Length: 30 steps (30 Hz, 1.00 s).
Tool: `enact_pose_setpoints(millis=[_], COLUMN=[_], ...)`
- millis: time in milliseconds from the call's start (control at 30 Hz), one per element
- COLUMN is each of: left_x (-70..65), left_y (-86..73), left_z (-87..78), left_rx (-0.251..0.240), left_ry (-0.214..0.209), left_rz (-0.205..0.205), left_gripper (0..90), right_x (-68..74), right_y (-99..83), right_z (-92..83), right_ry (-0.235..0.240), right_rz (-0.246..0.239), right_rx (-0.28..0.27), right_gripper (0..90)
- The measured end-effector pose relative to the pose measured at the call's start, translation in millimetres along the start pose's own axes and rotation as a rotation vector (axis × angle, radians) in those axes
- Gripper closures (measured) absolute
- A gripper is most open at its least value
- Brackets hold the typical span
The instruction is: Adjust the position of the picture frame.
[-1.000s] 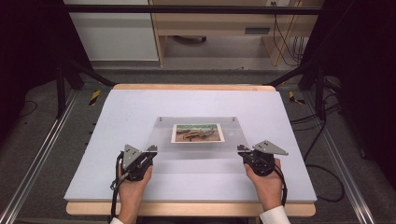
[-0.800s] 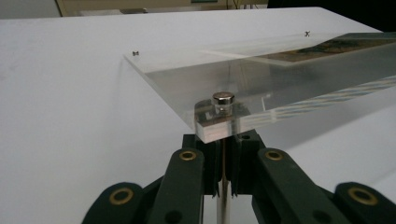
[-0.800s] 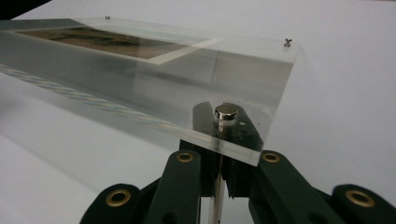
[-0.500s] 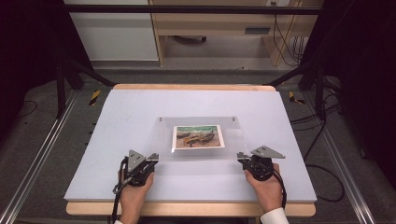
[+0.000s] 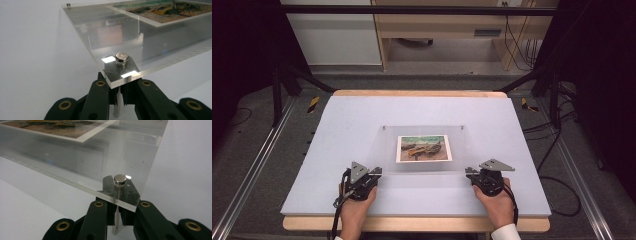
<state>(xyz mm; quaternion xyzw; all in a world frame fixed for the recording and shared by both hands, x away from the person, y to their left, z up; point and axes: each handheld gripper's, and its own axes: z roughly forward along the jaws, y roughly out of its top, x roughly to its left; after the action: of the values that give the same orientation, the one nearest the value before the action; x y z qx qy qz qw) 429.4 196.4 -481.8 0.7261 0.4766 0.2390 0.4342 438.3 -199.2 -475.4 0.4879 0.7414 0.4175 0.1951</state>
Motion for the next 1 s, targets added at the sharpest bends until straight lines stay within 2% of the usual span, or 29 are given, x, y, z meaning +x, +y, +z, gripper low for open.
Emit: enact_pose_setpoints(millis=[233,333,367,400,433,467,567,600,633,667,733,767,800,833,867,900,1000], left_x=[0.7,1.0,1.0,0.3,0.3,0.0,1.3,1.8,1.8,3.4,5.0,5.0,5.9,5.9,5.8,7.1,8.4], left_y=[0.4,0.1,0.1,-1.1,-1.1,-2.1,-2.4,-2.3,-2.3,-1.5,-0.2,-0.2,0.3,0.3,0.1,0.6,3.7], left_z=[-0.1,0.4,0.4,0.2,0.2,-0.6,-4.9,-5.6,-5.6,-10.3,-13.7,-13.7,-17.0,-17.0,-18.3,-22.1,-26.5], left_rx=[0.006,0.018,0.018,0.023,0.023,0.025,0.040,0.042,0.042,0.036,0.048,0.048,0.062,0.062,0.058,0.053,0.044], left_ry=[-0.007,-0.009,-0.009,-0.002,-0.002,0.006,0.017,0.011,0.011,0.003,-0.029,-0.029,-0.059,-0.059,-0.066,-0.091,-0.117], left_rz=[-0.001,0.006,0.006,0.004,0.004,0.005,0.013,0.012,0.012,0.003,0.004,0.004,0.007,0.007,0.003,-0.010,-0.012], left_gripper=[82.9,75.8,72.9,67.5,63.4,63.4,47.5,44.7,42.3,40.0,34.4,32.4,30.3,28.4,28.4,23.8,17.1], right_x=[-0.4,-0.9,-0.9,-1.3,-1.3,-1.6,-0.7,-0.4,-0.4,0.7,1.4,1.4,1.5,1.1,1.1,0.4,-1.5], right_y=[-0.4,-1.0,-1.0,-1.8,-1.8,-2.0,-4.0,-4.5,-4.5,-6.0,-6.1,-6.1,-6.9,-7.3,-7.3,-8.3,-8.0], right_z=[-0.3,-1.2,-1.2,-1.4,-1.4,-1.7,-6.7,-7.7,-7.7,-11.0,-14.1,-14.1,-16.6,-17.0,-17.0,-18.2,-20.3], right_ry=[0.007,0.016,0.016,0.009,0.009,0.008,0.006,0.002,0.002,-0.003,-0.006,-0.006,-0.004,-0.004,-0.004,-0.005,0.007], right_rz=[-0.003,0.006,0.006,0.006,0.006,0.000,-0.012,-0.019,-0.019,-0.036,-0.041,-0.041,-0.043,-0.044,-0.044,-0.037,-0.035], right_rx=[-0.003,0.003,0.003,0.008,0.008,0.012,0.037,0.039,0.039,0.049,0.045,0.045,0.045,0.050,0.050,0.058,0.055], right_gripper=[83.2,73.2,73.2,62.4,62.4,57.9,38.1,34.1,34.1,28.0,23.1,23.1,18.9,17.2,17.2,13.6,9.1])
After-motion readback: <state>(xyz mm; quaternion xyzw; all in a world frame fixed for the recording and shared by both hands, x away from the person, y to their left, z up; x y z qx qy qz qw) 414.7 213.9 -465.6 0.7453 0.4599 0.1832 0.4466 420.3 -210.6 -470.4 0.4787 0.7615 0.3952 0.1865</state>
